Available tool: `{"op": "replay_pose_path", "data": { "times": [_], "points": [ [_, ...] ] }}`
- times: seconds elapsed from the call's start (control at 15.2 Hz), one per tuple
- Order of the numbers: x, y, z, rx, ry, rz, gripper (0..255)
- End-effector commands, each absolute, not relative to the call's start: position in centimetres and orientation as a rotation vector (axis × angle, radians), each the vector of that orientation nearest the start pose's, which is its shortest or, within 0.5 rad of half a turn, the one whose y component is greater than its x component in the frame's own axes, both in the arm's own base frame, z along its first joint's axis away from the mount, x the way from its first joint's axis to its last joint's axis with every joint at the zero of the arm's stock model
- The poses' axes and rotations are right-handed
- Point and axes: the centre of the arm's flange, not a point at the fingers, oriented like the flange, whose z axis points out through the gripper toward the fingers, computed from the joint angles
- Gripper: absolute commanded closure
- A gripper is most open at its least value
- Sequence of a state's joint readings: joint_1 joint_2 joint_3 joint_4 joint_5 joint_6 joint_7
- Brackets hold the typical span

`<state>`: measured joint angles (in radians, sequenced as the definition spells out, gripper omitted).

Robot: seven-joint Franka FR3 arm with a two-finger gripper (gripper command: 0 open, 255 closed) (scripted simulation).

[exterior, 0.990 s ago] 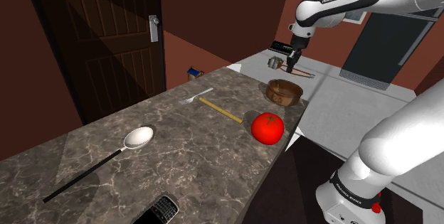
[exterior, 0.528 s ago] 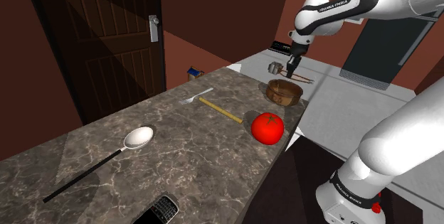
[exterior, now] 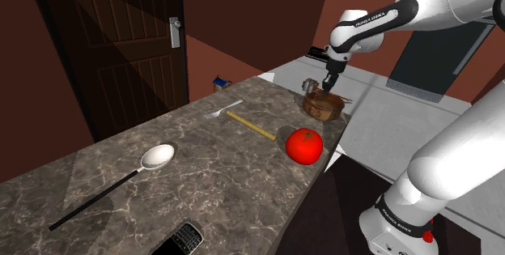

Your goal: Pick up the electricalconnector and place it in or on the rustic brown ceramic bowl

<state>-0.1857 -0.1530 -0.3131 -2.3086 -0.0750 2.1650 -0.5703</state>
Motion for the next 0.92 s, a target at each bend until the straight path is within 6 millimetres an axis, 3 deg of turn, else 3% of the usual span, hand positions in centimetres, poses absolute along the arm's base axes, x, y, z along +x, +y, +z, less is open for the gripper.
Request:
{"op": "replay_pose_path", "data": {
  "times": [0.0,0.4,0.46,0.79,0.86],
  "points": [
    [42.6,-23.8,40.0,-3.151,-0.184,0.007,255],
    [42.6,-23.8,40.0,-3.151,-0.184,0.007,255],
    [42.6,-23.8,40.0,-3.151,-0.184,0.007,0],
    [42.6,-23.8,40.0,-3.151,-0.184,0.007,0],
    [42.6,-23.8,41.3,-3.151,-0.184,0.007,0]
  ]
}}
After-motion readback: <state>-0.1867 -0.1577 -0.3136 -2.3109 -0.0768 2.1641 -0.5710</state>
